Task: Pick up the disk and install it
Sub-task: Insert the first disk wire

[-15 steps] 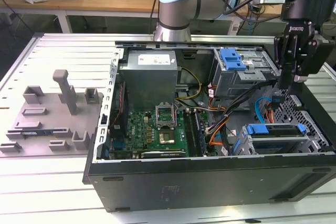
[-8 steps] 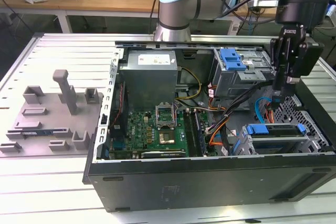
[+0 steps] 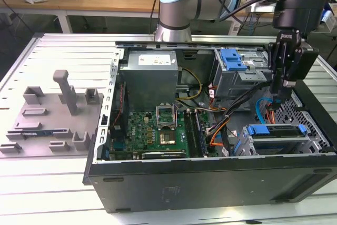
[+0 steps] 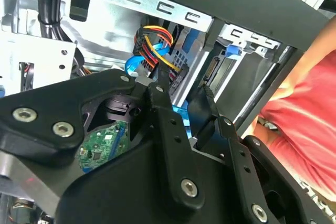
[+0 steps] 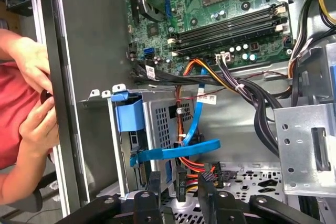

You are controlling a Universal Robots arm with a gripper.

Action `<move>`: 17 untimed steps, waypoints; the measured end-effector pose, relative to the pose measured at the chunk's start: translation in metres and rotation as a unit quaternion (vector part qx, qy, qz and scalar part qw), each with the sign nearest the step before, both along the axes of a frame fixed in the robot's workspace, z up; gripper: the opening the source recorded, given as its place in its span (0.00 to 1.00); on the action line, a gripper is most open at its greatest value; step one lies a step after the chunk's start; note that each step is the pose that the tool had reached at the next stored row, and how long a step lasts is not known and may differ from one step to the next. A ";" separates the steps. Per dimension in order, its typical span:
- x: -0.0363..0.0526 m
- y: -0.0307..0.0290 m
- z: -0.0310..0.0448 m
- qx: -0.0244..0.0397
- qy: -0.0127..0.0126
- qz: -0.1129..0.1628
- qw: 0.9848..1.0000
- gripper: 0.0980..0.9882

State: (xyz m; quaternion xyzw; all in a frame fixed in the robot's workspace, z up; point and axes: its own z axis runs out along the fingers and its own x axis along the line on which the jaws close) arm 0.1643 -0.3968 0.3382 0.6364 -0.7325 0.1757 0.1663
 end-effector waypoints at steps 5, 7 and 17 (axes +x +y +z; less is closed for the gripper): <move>0.0006 0.0000 -0.0007 -0.001 0.003 0.009 1.000 0.36; 0.0007 0.0000 -0.0015 -0.001 0.003 0.009 1.000 0.36; 0.0010 -0.0009 -0.0042 -0.006 0.004 0.003 1.000 0.26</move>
